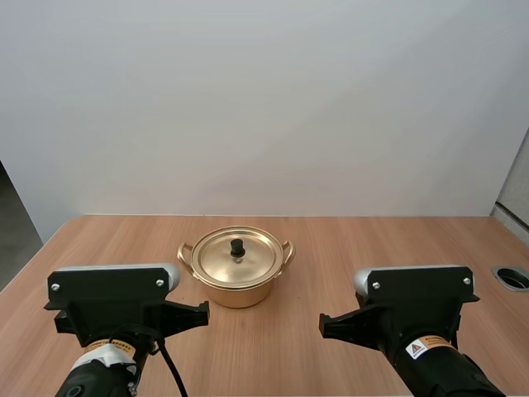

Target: Open the pot, put the car inside, and close it

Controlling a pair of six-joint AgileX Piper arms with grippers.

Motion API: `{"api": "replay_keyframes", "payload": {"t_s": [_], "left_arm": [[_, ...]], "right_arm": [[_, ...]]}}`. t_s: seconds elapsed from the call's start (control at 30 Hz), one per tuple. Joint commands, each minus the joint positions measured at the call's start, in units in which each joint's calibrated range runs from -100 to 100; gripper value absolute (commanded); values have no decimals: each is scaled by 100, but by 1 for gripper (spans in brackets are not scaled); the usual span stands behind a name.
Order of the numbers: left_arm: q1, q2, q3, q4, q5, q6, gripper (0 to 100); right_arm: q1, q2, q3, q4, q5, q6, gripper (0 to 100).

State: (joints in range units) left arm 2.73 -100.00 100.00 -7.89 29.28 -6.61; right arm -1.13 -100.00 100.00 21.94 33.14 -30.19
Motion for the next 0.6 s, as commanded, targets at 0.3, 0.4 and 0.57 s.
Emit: {"api": "replay_keyframes", "payload": {"t_s": [0.3,0.4,0.57], "left_arm": [[-3,0,0,-9,0,0,0],[-3,0,0,-9,0,0,0],[-3,0,0,-9,0,0,0]], "right_arm": [[2,0,0,-1442,-157,0,0],[2,0,0,-1561,-176,174,0],[2,0,0,-1805,-211,1504,0]]}}
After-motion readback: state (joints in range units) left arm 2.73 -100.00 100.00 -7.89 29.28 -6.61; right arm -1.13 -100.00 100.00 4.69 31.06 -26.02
